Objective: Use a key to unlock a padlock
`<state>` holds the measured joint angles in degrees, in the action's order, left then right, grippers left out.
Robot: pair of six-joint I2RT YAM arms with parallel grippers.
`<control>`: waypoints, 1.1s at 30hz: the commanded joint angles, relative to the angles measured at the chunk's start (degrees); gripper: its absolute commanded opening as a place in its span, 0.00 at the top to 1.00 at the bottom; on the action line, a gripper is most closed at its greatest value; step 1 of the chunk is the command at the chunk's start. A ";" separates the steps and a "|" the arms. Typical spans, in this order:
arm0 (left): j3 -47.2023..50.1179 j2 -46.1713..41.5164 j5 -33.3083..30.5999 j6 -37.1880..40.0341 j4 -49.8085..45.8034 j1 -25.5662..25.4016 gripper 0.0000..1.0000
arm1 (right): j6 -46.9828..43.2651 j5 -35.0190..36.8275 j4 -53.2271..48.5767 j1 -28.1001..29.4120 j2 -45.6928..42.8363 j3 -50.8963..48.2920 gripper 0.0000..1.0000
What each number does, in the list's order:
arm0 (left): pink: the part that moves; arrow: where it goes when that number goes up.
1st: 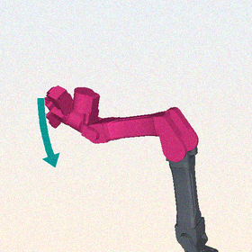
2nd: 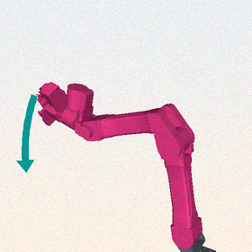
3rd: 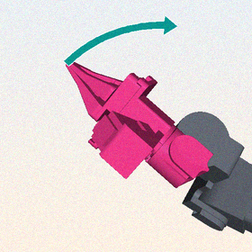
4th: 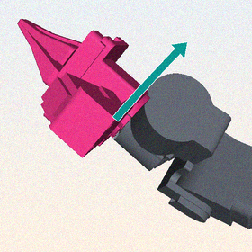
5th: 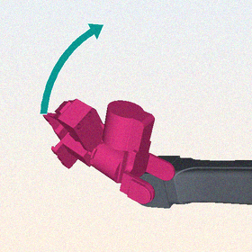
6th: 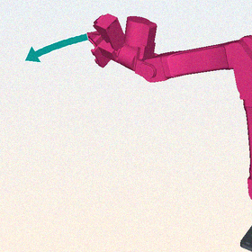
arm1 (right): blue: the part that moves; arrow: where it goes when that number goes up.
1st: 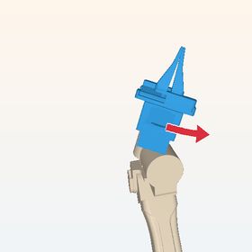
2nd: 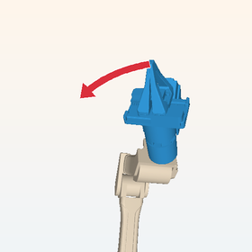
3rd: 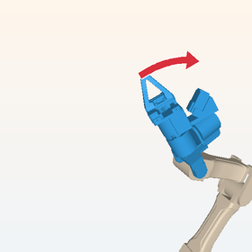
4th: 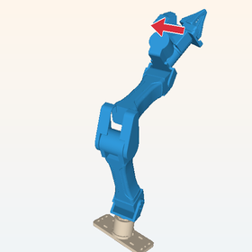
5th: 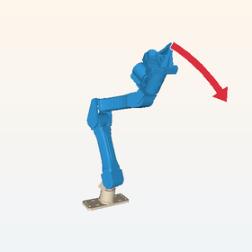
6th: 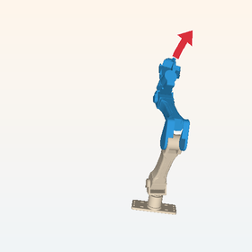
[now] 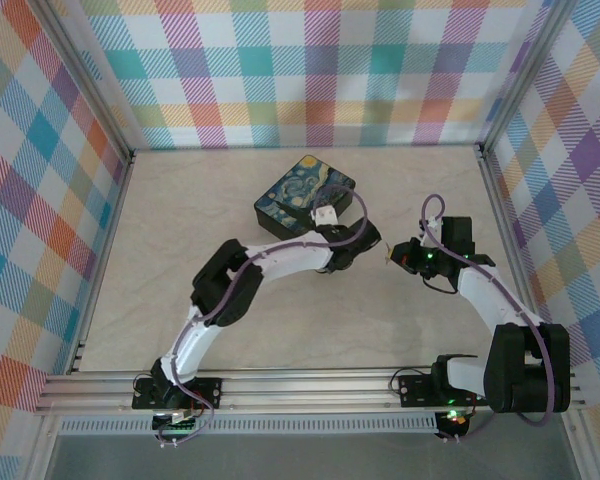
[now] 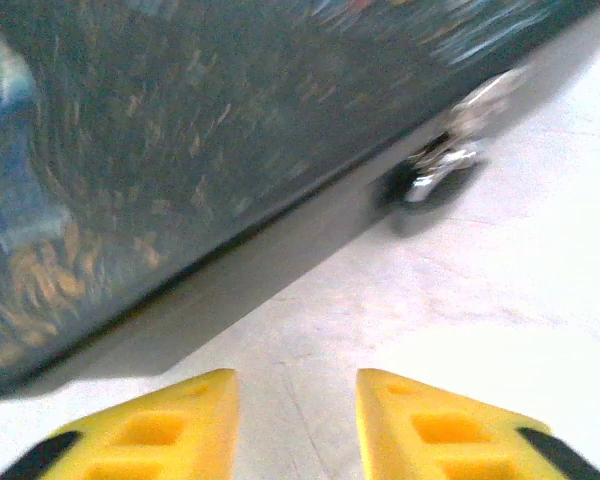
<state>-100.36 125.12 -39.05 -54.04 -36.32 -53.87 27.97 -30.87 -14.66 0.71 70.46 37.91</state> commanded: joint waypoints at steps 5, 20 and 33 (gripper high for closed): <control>0.69 -10.16 4.76 16.29 -1.69 1.96 0.36 | -0.46 -0.45 -0.64 -0.19 0.36 0.44 1.00; -2.78 -1.42 17.05 45.46 -2.88 11.18 0.36 | -0.19 -0.63 -1.59 0.87 1.35 1.90 1.00; 18.17 -14.55 14.67 41.00 -2.46 13.79 0.63 | 0.46 2.72 -2.94 7.15 4.02 5.44 1.00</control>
<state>-87.05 112.18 -23.70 -10.55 -31.33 -41.12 28.05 -29.02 -16.23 6.39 73.71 41.19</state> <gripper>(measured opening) 0.370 0.042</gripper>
